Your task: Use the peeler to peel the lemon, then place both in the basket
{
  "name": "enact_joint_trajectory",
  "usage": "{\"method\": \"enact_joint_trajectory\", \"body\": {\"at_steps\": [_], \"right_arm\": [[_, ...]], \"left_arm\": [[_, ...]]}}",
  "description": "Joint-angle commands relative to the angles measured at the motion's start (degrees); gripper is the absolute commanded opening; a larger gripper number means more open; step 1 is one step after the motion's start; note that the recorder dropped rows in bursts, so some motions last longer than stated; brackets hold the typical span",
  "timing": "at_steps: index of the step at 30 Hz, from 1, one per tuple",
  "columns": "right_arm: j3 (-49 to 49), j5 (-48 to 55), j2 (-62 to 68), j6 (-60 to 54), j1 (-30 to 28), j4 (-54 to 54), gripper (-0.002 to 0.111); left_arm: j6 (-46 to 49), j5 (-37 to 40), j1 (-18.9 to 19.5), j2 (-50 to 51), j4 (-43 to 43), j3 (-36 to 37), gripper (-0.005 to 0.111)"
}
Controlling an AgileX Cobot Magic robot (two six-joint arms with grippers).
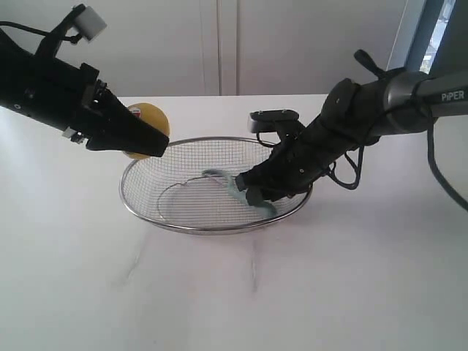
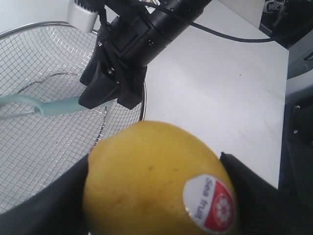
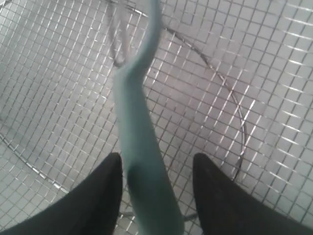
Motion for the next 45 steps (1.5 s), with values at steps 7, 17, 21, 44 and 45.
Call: {"method": "enact_joint_trajectory", "body": {"at_steps": [7,17,21,44,45], "right_arm": [[-1.99,-0.22,-5.01,-0.26,-0.36,0.12,0.053],[-2.43,3.02,-18.32,-0.26,-0.36,-6.67,0.052],[-2.43,11.53,-25.50,0.30,-0.36,-13.25,0.038],[3.73,23.82,-45.00,13.79,-0.45,-31.63,0.000],[4.63,22.99,-45.00,13.79,-0.45,-31.70,0.000]], "left_arm": [[-0.20,0.81,-0.08,-0.44,-1.74,0.21,0.000],[-0.20,0.81,-0.08,-0.44,-1.74,0.21,0.000],[-0.20,0.81,-0.08,-0.44,-1.74,0.21,0.000],[-0.20,-4.22,-0.08,-0.44,0.84,0.21,0.000],[-0.20,-5.23,-0.08,-0.44,1.30,0.21,0.000]]}}
